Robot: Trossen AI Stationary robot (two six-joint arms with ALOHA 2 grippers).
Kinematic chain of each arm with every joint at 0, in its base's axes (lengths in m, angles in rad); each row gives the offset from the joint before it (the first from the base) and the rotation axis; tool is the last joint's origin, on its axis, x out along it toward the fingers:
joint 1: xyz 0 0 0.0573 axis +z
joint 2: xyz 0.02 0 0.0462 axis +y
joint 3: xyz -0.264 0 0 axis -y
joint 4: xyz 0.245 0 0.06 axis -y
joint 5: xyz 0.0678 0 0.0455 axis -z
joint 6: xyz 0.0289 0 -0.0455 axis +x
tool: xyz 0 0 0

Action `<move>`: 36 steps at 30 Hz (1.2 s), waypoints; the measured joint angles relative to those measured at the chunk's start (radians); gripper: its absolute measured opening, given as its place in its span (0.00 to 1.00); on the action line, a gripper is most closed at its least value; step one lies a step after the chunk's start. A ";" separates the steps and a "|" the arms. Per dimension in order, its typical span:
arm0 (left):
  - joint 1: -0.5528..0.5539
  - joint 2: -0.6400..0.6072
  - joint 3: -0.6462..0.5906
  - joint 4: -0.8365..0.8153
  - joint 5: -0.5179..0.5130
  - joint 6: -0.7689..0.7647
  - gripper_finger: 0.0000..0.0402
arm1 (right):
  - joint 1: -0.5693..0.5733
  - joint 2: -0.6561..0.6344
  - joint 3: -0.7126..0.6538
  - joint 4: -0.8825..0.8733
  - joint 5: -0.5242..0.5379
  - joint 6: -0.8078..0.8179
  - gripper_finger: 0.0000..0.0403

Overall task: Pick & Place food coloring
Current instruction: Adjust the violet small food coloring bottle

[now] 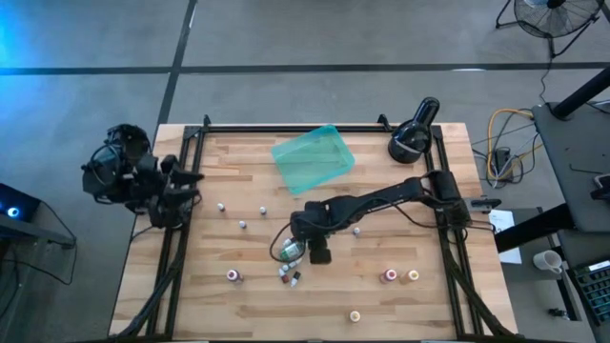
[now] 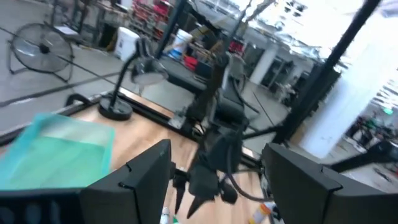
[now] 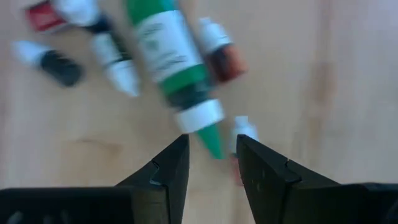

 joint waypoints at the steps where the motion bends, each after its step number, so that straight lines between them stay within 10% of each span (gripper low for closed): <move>1: 0.000 -0.004 0.000 0.001 -0.007 0.003 0.56 | -0.001 0.000 0.001 0.001 0.029 -0.007 0.31; 36: 0.000 -0.009 -0.001 -0.026 -0.063 0.030 0.56 | -0.024 0.082 0.001 0.013 0.044 -0.063 0.25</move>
